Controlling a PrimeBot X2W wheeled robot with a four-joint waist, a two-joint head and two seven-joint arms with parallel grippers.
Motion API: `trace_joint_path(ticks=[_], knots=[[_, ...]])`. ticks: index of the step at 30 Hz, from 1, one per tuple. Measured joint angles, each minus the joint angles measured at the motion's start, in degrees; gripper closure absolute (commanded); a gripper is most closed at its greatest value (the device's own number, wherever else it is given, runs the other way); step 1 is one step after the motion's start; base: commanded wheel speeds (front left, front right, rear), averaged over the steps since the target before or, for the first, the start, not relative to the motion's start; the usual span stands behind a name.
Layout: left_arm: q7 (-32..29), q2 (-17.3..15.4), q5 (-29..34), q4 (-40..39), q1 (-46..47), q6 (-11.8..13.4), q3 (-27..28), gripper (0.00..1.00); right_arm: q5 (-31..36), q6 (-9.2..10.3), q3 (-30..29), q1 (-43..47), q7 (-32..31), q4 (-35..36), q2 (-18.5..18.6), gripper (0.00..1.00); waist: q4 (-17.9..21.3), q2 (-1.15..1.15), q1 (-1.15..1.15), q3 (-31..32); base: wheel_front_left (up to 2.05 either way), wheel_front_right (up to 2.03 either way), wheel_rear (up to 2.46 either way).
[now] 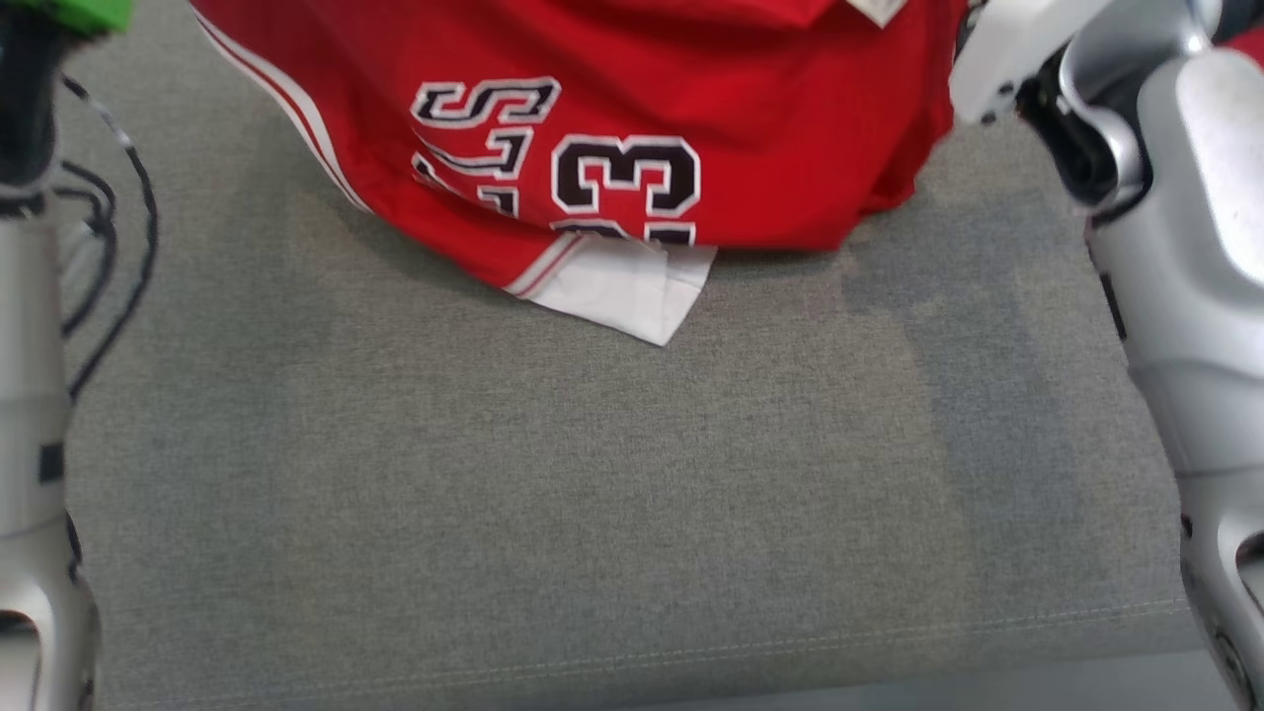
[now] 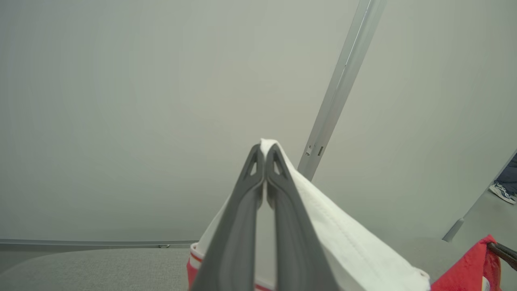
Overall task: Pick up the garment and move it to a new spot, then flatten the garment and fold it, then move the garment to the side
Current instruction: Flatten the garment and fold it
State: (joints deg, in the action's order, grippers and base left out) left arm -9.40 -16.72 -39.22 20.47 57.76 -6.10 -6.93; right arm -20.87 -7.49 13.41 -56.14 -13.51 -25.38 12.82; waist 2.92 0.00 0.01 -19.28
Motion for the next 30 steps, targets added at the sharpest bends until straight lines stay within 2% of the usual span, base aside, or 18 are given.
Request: trace_joint_path(ticks=[5,9,15,16,17,22,26,30], knots=[[-2.07,-3.0,-0.29,0.25,11.79,-0.76,-0.78,1.0,1.85,0.0,1.43,-12.44,4.19,-6.11,-0.31,1.0,1.34,0.0,0.0,-5.08,0.0,0.0,0.0],[0.13,-3.96,-0.58,1.32,20.11,-0.97,-0.55,1.0,4.39,0.0,-0.43,-21.18,10.06,-10.98,-1.44,1.0,2.44,0.0,0.01,-8.95,0.0,0.0,0.0],[8.38,-2.85,1.11,4.76,30.27,-1.03,-0.93,1.0,10.72,0.0,-4.74,-30.89,20.49,-17.97,-4.53,1.0,4.42,0.0,0.0,-12.4,0.0,0.0,0.0],[10.25,-2.54,1.96,5.36,31.46,-1.03,-1.1,1.0,12.25,-0.01,-5.34,-32.14,22.17,-19.2,-4.75,1.0,4.82,0.0,0.01,-12.55,0.0,0.0,0.0],[14.59,-1.78,3.09,6.37,33.36,-1.02,-0.94,1.0,14.9,0.0,-7.33,-33.93,25.25,-20.82,-5.28,1.0,5.49,0.0,0.0,-12.45,0.0,0.0,0.0],[21.79,-0.57,4.91,8.23,36.63,-1.03,-2.1,1.0,21.74,-0.01,-12.18,-37.94,28.25,-20.91,-6.54,1.0,6.06,0.0,-0.01,-10.84,0.0,0.0,0.0],[23.68,0.25,3.88,7.19,38.9,-1.21,-2.29,1.0,24.63,0.0,-14.3,-39.02,28.52,-18.79,-6.83,1.0,5.99,0.0,-0.01,-11.33,0.0,0.0,0.0],[24.17,1.1,0.3,5.94,36.17,-1.24,-2.94,1.0,25.52,0.0,-13.4,-36.64,28.56,-17.95,-6.46,1.0,5.49,0.0,-0.01,-13.03,0.0,0.0,0.0]])
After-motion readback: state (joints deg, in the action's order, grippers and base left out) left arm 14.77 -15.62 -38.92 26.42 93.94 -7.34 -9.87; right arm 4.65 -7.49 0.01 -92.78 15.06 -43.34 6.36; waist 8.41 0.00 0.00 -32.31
